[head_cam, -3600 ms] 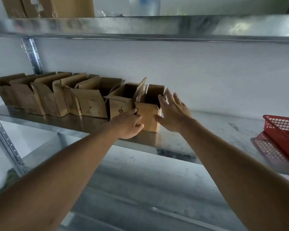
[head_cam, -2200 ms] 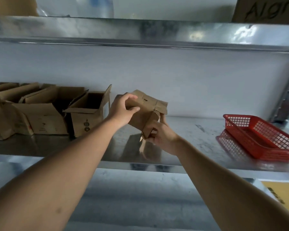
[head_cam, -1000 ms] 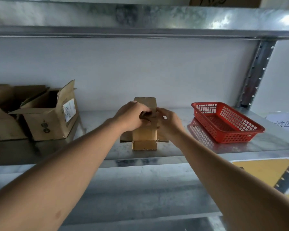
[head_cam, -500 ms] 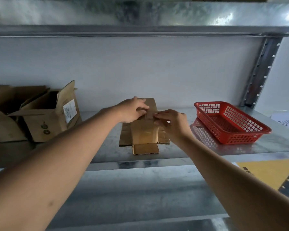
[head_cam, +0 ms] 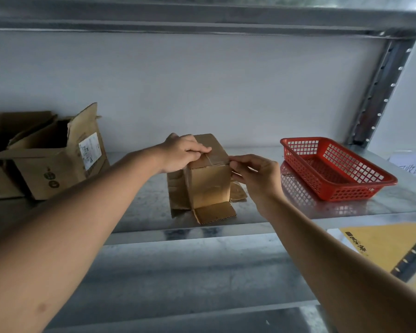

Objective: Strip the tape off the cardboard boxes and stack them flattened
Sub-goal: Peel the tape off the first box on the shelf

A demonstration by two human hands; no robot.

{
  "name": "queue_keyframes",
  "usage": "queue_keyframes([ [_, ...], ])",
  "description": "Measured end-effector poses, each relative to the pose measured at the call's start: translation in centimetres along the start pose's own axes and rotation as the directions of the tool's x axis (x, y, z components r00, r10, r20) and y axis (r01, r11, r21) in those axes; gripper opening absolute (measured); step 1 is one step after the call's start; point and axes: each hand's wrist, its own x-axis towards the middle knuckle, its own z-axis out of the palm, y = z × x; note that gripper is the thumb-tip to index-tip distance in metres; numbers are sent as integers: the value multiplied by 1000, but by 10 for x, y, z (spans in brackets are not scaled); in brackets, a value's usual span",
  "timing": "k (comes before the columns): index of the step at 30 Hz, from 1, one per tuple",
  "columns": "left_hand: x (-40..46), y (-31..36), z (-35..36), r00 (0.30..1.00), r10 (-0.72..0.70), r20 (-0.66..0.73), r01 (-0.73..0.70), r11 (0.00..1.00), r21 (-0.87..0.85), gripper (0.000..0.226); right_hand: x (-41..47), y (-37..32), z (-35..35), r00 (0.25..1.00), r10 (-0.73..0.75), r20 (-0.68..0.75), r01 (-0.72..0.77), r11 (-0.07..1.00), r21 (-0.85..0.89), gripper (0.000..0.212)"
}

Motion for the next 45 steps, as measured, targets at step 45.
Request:
queue_keyframes([
  [45,-18,-8,21,969,170,-182,-144,978,151,34,-28,8,7,949,-312,50,310,890,-334,26],
])
